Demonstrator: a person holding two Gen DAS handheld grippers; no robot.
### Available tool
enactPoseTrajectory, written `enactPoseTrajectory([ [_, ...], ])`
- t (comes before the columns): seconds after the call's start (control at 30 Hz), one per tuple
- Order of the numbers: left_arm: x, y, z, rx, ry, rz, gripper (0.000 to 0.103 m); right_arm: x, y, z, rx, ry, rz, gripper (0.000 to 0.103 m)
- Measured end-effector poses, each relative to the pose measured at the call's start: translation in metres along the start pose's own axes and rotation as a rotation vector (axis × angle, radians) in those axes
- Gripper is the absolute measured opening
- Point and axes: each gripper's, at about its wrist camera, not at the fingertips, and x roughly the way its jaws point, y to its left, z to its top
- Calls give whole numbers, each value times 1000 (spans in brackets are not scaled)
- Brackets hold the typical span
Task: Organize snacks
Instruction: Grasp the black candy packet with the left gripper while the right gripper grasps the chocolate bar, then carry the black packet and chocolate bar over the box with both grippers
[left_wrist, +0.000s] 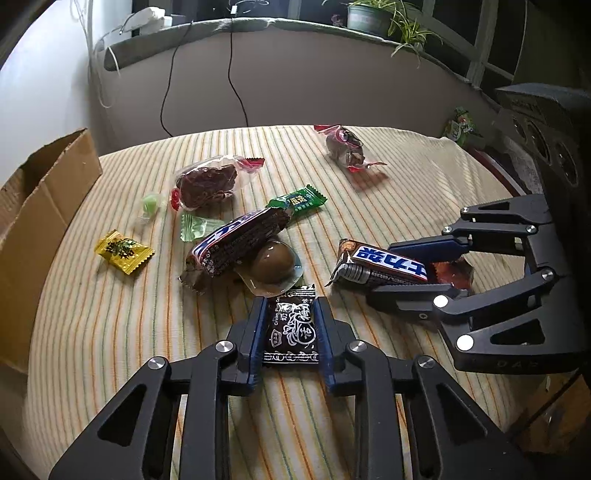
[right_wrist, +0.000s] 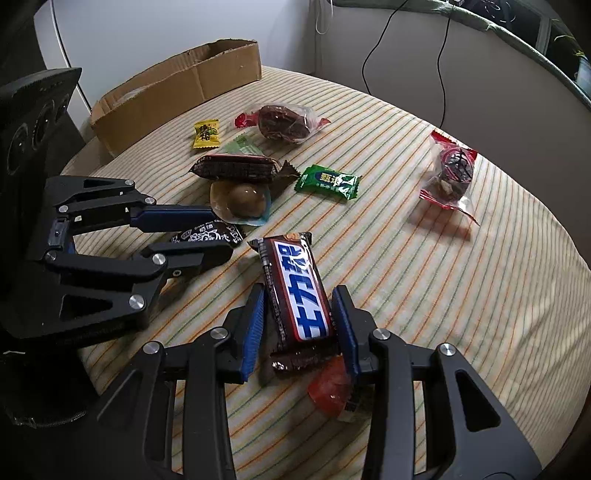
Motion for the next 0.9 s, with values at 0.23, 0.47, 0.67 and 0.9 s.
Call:
enactPoseTrajectory([
  [0.23, -6, 1, -3, -4, -12, -17, 23, -1, 4, 2, 7, -8, 2, 30],
  [0.47, -23, 7, -7, -28, -40, -33, 23, -7, 10, 6, 3, -27, -12, 30],
  [0.67, -44, 18, -5, -49, -85, -30, 23, -19, 17, 13, -2, -57, -19, 30],
  [0.9, -66, 42, -3, -93, -140, -4, 23, -31, 29, 31, -21, -97, -31, 30],
])
